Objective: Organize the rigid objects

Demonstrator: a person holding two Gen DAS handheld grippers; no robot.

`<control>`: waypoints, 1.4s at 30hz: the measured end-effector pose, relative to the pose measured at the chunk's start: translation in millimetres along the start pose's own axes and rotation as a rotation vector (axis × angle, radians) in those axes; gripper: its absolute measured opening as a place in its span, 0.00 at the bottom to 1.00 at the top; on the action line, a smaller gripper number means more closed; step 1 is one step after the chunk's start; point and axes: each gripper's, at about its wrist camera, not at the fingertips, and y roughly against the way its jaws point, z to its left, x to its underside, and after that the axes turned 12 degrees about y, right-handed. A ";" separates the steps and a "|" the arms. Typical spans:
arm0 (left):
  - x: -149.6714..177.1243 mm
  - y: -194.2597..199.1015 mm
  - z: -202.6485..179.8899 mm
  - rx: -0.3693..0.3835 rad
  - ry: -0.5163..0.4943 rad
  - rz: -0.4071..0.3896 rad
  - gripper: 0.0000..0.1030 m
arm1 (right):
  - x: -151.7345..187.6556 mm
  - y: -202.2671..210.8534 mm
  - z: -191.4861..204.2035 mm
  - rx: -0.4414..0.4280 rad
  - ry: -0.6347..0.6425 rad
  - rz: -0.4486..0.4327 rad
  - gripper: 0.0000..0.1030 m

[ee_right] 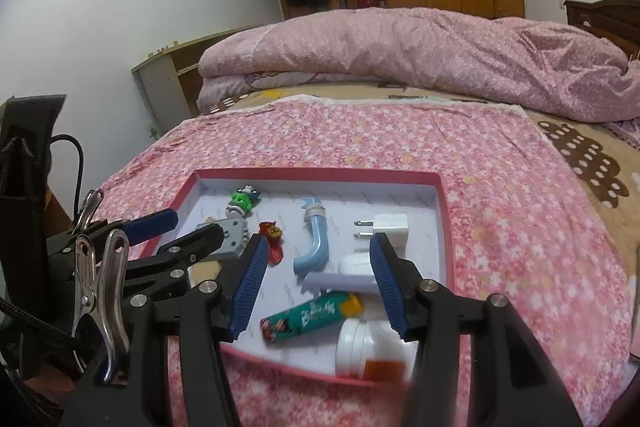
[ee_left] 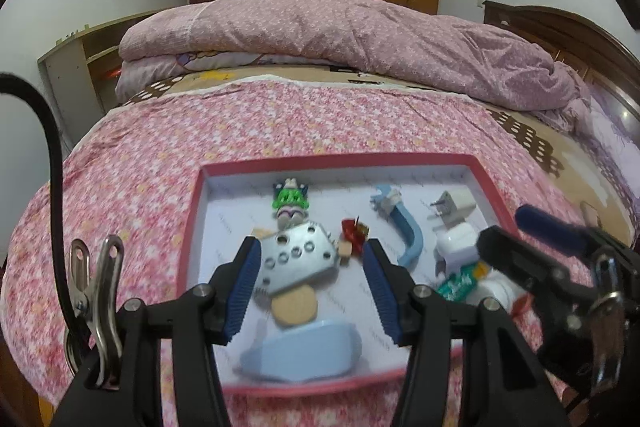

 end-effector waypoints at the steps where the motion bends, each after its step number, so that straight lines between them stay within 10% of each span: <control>1: 1.4 2.6 1.7 0.003 0.006 0.002 0.54 | 0.9 4.8 2.0 0.008 0.004 0.002 0.54; 42: 124.4 36.4 43.8 -0.101 0.067 0.189 0.56 | 116.9 35.4 35.4 0.080 -0.084 0.294 0.60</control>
